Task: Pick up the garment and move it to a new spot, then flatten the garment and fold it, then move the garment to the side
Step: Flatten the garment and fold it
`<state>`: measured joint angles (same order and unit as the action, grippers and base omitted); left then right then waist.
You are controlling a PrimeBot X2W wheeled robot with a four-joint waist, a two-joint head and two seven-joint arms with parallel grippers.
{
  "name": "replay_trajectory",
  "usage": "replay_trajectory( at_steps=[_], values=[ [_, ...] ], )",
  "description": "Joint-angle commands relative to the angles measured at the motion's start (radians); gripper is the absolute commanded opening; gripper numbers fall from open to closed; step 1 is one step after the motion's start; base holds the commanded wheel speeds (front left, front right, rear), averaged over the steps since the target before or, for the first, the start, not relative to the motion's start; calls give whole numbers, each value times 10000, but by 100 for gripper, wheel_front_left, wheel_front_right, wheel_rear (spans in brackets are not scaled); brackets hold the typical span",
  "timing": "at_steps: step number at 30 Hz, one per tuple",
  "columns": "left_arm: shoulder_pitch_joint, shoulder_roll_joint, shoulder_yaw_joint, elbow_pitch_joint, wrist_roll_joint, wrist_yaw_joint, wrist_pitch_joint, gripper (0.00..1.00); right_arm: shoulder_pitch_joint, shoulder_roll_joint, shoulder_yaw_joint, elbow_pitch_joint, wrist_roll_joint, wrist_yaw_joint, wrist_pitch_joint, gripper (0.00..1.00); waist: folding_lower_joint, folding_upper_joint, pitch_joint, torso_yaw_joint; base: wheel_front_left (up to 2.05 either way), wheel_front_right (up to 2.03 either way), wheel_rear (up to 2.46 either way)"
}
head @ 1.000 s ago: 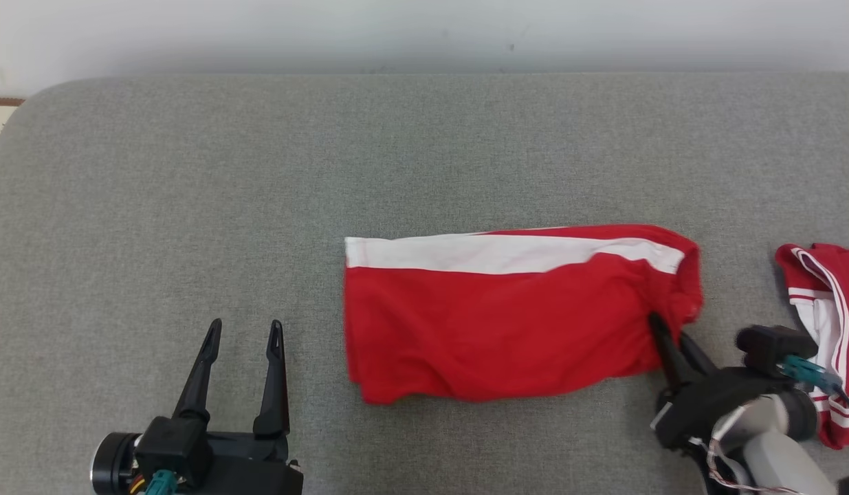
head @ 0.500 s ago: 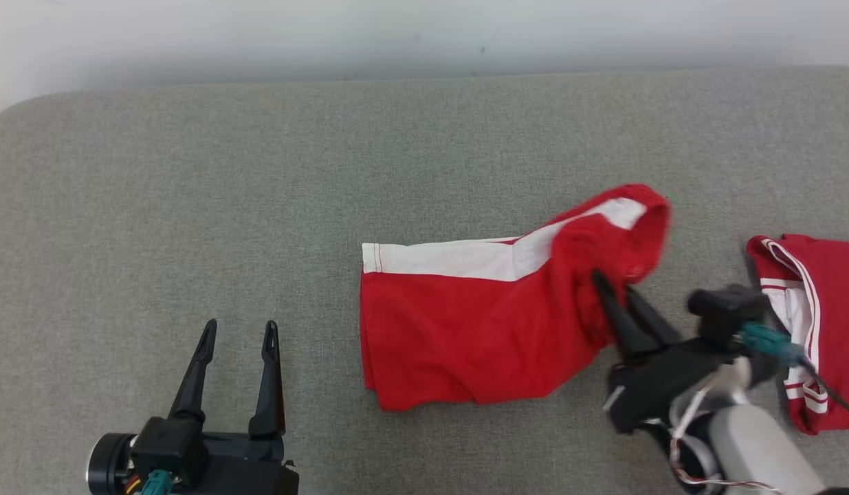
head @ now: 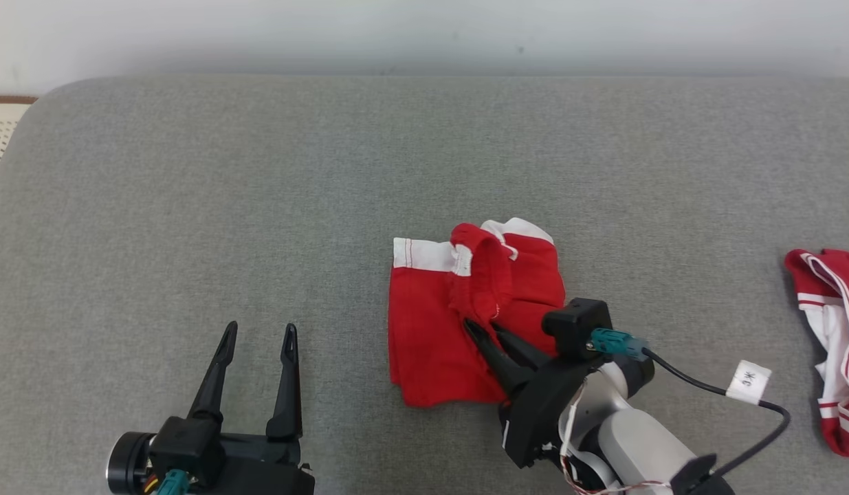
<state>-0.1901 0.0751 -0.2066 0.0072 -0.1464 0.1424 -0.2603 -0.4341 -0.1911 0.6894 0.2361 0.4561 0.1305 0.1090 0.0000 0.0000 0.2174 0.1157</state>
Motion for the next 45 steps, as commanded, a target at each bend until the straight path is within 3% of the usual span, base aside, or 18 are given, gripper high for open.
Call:
replay_trajectory(
  at_steps=[1, 3, 4, 5, 6, 18, 24, 32, 40, 45],
  values=[
    [-51, -5, 6, 46, -9, -18, -33, 100, -128, 91, 42, 146, 51, 3, -112, 0, 0, 0, 48, 85, 0, 0, 0],
    [-47, -32, -3, 41, 9, -14, -33, 100, -279, 225, 93, 558, 120, 3, -232, 0, 0, 0, 77, 124, 0, 0, 0],
    [-48, -45, -15, 44, 21, -5, -33, 100, -342, 272, 108, 734, 145, 3, -284, 20, 0, 0, 90, 137, 0, 0, 0],
    [-49, -55, -23, 43, 22, 2, -33, 100, -412, 356, 141, 876, 168, 3, -340, 49, 0, 0, 106, 148, 0, 0, 0],
    [-61, -62, -10, 37, 5, -6, -33, 100, -483, 446, 192, 959, 208, 3, -413, 100, 0, 0, 127, 153, 0, 0, 0],
    [-159, -129, 120, -17, 37, -75, -33, 100, -965, 253, 1972, 888, 113, 3, -946, 100, 0, 0, 290, 7, 0, 0, 0],
    [-134, -140, 209, -4, 86, -68, -33, 100, -731, 127, 1475, 415, 179, 3, -1775, 100, 0, 0, 214, -47, 0, 0, 0],
    [140, 18, 468, 29, 201, -43, -33, 100, 419, -144, -989, -1042, -453, 3, -2505, 100, 0, 0, -150, -332, 0, 0, 0],
    [417, 233, 548, 129, 304, -9, -33, 100, 1877, -275, -3666, -2116, -1587, 3, -2154, 100, 0, 0, -610, -616, 0, 0, 0],
    [608, 387, 590, 165, 337, 76, 36, 100, 2777, -319, -4563, -2656, -2109, 3, -1777, 100, 0, 0, -865, -788, 0, 0, 0]
  ],
)
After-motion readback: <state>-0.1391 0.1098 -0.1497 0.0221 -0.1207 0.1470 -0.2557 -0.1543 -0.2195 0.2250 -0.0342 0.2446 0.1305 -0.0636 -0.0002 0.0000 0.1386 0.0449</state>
